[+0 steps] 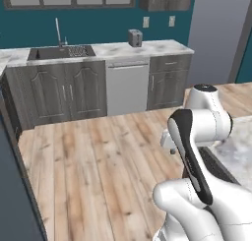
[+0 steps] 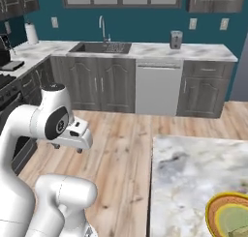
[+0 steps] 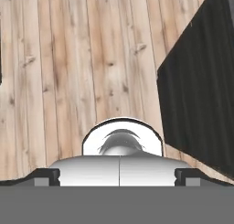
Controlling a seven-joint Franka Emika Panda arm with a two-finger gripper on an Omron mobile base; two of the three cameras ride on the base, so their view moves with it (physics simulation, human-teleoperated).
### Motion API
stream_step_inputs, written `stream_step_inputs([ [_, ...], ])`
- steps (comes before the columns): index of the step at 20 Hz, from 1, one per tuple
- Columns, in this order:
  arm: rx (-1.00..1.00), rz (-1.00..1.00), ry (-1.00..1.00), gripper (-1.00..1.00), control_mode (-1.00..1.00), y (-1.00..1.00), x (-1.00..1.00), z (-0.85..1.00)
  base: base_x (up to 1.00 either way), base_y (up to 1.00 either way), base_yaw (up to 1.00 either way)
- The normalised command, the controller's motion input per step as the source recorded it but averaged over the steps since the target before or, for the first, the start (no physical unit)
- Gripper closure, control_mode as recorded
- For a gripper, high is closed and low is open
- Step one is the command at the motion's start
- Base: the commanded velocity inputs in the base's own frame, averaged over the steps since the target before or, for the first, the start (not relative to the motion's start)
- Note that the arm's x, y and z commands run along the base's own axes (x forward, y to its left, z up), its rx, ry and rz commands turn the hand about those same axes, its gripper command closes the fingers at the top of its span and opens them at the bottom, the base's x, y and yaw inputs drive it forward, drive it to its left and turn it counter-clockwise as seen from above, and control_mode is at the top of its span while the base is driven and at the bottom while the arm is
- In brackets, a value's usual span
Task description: Retrieve the butter from the fridge and place it on a plate on the dining table. Then retrieve the butter knife by the fridge and place it near the plate.
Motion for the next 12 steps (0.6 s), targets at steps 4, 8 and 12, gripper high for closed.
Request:
stream_step_inputs([
  [4, 0.0, 0.0, 0.0, -1.0, 1.0, 0.0, 0.0, 0.0, 0.94, 0.57, -0.04],
  [8, 0.0, 0.0, 0.0, -1.0, 1.0, 0.0, 0.0, 0.0, 0.84, 0.59, 0.0],
  [12, 0.0, 0.0, 0.0, -1.0, 1.0, 0.0, 0.0, 0.0, 0.56, 0.46, 0.24],
])
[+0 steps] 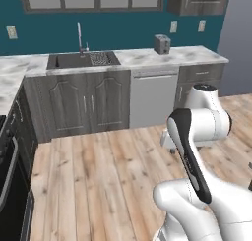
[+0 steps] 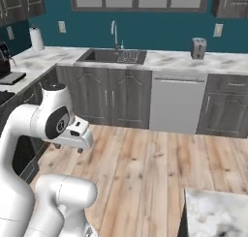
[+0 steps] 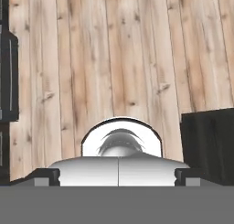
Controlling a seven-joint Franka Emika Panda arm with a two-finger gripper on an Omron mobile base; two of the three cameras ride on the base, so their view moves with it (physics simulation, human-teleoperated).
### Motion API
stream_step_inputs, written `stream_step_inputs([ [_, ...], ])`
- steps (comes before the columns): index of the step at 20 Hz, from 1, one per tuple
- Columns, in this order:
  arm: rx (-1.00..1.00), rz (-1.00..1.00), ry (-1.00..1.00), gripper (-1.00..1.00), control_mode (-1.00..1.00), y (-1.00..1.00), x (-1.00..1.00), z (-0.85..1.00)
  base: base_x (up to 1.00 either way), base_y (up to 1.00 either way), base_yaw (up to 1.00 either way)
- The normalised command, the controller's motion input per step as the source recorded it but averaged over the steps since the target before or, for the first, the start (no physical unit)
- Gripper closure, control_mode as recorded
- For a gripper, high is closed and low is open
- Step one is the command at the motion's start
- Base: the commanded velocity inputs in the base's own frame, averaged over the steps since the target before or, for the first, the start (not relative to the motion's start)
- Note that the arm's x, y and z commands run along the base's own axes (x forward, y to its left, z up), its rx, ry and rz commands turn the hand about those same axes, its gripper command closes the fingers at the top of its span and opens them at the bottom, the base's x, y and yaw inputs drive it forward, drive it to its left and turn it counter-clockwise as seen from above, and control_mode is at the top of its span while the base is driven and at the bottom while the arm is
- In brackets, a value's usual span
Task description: Retrieve the butter from the fridge and place it on a plate on the dining table. Then retrieve the butter knife by the fridge and place it near the plate.
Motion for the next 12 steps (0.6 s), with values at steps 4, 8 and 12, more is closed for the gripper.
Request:
stream_step_inputs([
  [4, 0.0, 0.0, 0.0, -1.0, 1.0, 0.0, 0.0, 0.0, 0.33, 0.09, 0.5],
  [8, 0.0, 0.0, 0.0, -1.0, 1.0, 0.0, 0.0, 0.0, 0.42, 0.02, 0.69],
  [12, 0.0, 0.0, 0.0, -1.0, 1.0, 0.0, 0.0, 0.0, 0.79, 0.22, 0.66],
])
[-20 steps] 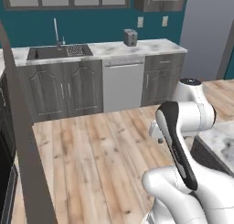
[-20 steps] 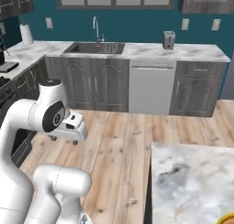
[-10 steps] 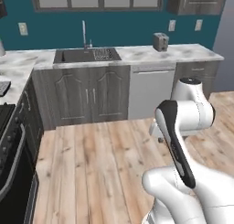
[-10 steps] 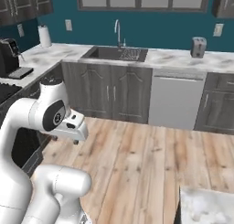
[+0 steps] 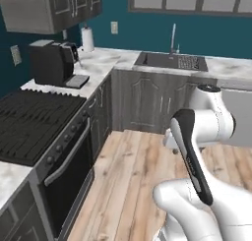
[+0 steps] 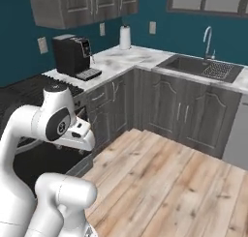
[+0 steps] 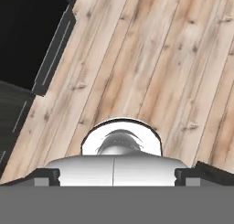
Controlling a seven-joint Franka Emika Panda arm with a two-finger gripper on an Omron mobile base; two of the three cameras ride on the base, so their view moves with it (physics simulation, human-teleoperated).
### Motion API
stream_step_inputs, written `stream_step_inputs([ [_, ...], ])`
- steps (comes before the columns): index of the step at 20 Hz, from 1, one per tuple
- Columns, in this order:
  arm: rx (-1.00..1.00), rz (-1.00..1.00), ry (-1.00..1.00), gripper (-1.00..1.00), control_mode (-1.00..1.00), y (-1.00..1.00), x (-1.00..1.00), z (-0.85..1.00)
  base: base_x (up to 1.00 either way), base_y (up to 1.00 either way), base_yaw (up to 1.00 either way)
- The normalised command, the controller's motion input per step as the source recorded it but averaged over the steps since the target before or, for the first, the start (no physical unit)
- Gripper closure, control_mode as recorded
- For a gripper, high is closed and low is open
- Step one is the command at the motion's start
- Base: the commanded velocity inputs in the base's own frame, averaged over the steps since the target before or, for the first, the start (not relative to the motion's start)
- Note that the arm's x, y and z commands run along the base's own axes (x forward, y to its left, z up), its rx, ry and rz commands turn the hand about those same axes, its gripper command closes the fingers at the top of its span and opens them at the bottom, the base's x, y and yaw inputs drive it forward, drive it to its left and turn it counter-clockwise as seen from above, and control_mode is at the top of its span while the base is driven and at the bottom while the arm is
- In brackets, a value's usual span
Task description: Retrieve the butter from the fridge and place it on a plate on the dining table. Then retrieve the butter knife by the fridge and place it near the plate.
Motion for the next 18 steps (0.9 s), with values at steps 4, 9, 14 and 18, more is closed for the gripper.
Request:
stream_step_inputs([
  [4, 0.0, 0.0, 0.0, -1.0, 1.0, 0.0, 0.0, 0.0, 0.81, 0.08, 0.7],
  [9, 0.0, 0.0, 0.0, -1.0, 1.0, 0.0, 0.0, 0.0, 0.23, -0.06, 0.85],
  [14, 0.0, 0.0, 0.0, -1.0, 1.0, 0.0, 0.0, 0.0, 0.02, 0.0, 1.0],
  [18, 0.0, 0.0, 0.0, -1.0, 1.0, 0.0, 0.0, 0.0, 0.24, -0.03, 0.95],
])
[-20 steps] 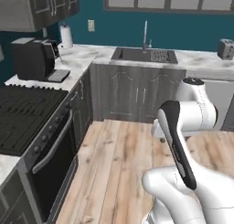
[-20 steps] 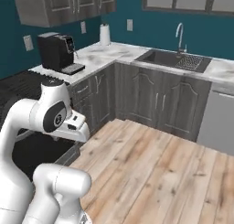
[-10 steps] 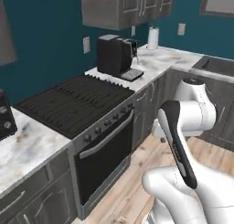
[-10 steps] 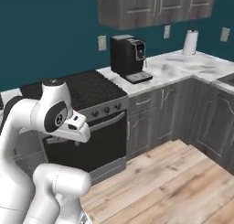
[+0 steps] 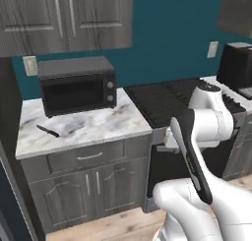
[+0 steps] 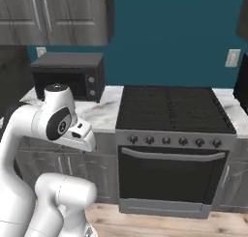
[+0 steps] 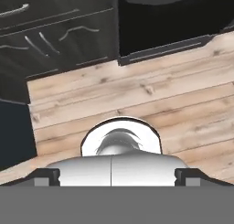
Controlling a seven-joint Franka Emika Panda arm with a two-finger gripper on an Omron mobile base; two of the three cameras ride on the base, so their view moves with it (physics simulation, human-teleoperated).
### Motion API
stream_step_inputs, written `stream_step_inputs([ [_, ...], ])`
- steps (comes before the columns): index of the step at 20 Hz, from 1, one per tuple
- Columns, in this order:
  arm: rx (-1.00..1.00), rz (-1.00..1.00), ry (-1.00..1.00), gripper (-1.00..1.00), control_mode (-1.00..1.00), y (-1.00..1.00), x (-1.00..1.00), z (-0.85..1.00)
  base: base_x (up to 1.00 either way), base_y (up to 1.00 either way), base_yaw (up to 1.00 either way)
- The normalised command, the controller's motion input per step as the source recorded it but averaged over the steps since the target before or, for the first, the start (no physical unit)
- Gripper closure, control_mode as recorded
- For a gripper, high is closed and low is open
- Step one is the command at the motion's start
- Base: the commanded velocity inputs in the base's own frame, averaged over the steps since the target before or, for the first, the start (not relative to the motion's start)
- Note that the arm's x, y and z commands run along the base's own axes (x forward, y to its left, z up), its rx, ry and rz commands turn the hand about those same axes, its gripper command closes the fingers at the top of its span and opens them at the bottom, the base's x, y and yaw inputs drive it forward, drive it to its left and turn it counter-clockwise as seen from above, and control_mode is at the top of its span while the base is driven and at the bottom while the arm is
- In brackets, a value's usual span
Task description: Retrieve the butter from the fridge and place it on a plate on the dining table. Then retrieve the butter knife by the fridge and place it near the plate.
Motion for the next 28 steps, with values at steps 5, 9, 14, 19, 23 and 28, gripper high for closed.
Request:
stream_step_inputs([
  [5, 0.0, 0.0, 0.0, -1.0, 1.0, 0.0, 0.0, 0.0, 0.25, -0.06, 0.95],
  [9, 0.0, 0.0, 0.0, -1.0, 1.0, 0.0, 0.0, 0.0, 0.6, -0.31, 0.72],
  [14, 0.0, 0.0, 0.0, -1.0, 1.0, 0.0, 0.0, 0.0, 0.77, -0.37, 0.37],
  [19, 0.0, 0.0, 0.0, -1.0, 1.0, 0.0, 0.0, 0.0, 0.77, 0.1, 0.01],
  [23, 0.0, 0.0, 0.0, -1.0, 1.0, 0.0, 0.0, 0.0, 0.86, 0.49, -0.03],
  [28, 0.0, 0.0, 0.0, -1.0, 1.0, 0.0, 0.0, 0.0, 0.72, 0.28, -0.06],
])
